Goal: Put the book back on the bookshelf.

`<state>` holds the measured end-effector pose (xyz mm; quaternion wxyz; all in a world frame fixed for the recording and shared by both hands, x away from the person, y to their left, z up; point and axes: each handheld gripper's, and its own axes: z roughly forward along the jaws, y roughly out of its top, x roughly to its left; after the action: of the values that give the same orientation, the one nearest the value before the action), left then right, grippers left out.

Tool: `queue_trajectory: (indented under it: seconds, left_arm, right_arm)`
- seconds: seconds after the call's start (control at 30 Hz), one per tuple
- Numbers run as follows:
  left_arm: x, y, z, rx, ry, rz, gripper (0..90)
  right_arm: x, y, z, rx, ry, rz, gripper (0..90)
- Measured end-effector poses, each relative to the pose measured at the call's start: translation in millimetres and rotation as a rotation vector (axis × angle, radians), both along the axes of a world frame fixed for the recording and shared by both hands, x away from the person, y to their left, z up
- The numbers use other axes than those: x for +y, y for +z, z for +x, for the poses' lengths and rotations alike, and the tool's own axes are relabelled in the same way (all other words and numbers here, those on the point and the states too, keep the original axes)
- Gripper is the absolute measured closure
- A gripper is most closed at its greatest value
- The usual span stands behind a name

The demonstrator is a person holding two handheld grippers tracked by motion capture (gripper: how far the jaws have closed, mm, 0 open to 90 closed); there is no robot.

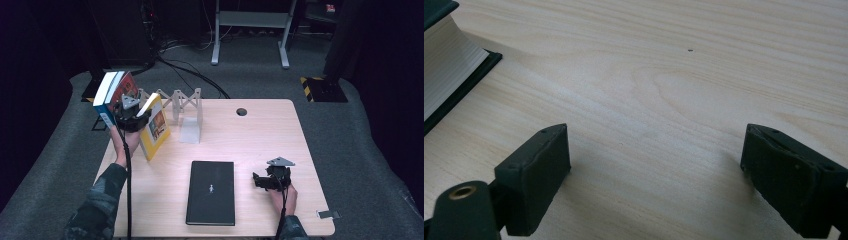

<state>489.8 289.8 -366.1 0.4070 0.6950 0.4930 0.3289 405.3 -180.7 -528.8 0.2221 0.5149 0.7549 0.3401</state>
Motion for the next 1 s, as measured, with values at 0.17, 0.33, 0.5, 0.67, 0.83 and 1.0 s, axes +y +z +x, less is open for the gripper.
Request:
queue_trajectory:
  seconds: [0.17,0.33,0.5,0.67,0.83,1.0]
  left_arm:
    - [1.7,-2.2,5.2,-0.023,0.028,-0.06,75.2]
    - [3.2,-0.9,18.1,-0.03,0.061,-0.144,75.2]
    - [0.4,0.9,32.5,-0.017,0.069,-0.181,75.2]
    - [-5.5,-1.3,44.1,-0.016,0.075,-0.216,75.2]
    - [-8.7,-3.7,54.7,-0.012,0.087,-0.243,75.1]
    - [-11.4,-7.0,61.9,-0.034,0.106,-0.226,75.2]
  right_arm:
    - [0.1,0.0,0.1,-0.001,-0.002,0.004,11.7]
    - [0.0,0.0,0.2,0.0,0.001,0.0,11.8]
    - [0.1,0.0,0.1,-0.001,-0.003,0.003,11.9]
    - [0.1,0.0,0.2,-0.001,-0.002,0.004,11.9]
    - [0.0,0.0,0.1,-0.001,-0.001,0.002,11.9]
    - [0.0,0.0,0.1,-0.001,0.002,0.0,11.9]
